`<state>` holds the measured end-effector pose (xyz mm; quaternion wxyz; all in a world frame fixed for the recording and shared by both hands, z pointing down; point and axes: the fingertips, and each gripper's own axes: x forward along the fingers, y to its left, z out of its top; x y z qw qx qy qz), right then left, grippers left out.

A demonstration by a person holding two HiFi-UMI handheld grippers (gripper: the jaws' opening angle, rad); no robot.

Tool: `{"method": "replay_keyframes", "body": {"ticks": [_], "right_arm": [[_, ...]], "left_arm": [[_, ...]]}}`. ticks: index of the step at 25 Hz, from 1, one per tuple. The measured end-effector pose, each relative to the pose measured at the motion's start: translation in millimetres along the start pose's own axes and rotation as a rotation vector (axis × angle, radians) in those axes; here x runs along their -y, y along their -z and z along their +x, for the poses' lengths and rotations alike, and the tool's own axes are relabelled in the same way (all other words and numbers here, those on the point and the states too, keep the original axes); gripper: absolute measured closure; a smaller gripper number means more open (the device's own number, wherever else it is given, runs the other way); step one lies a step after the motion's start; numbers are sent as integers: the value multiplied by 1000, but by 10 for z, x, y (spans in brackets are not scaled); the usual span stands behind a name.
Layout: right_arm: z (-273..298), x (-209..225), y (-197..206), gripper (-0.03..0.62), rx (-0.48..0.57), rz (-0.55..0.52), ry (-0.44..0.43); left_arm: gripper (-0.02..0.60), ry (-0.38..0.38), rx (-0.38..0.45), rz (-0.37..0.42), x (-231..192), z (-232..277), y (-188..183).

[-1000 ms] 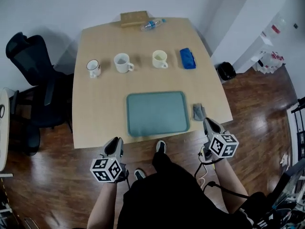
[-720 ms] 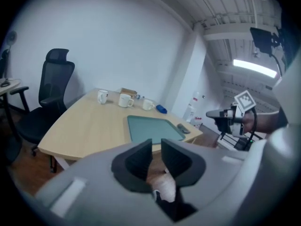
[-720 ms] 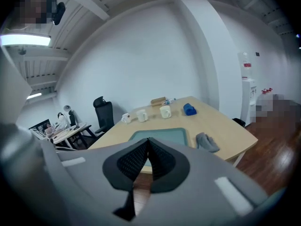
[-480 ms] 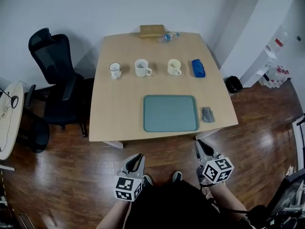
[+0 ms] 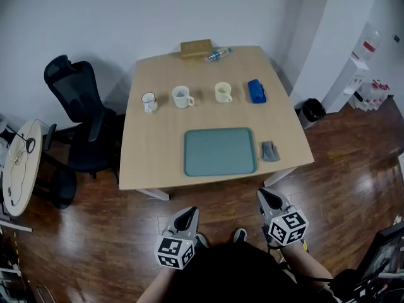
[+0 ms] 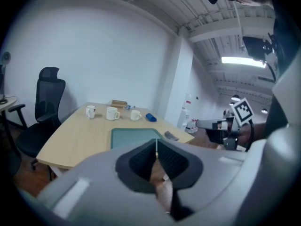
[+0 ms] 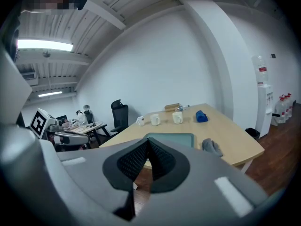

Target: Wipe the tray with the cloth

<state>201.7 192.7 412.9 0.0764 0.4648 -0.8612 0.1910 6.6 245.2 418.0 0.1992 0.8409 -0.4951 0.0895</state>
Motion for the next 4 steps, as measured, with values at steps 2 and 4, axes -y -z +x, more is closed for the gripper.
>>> {"method": "replay_keyframes", "body": {"ticks": [2,4], "right_arm": [[-10,10,55,588,-3,3,-13],[-7,5,117,588,-4,8,-29]], "left_arm": [[569,-7,-7,21,53,-18,23],[569,-19,-14,44,84,-41,43]]}}
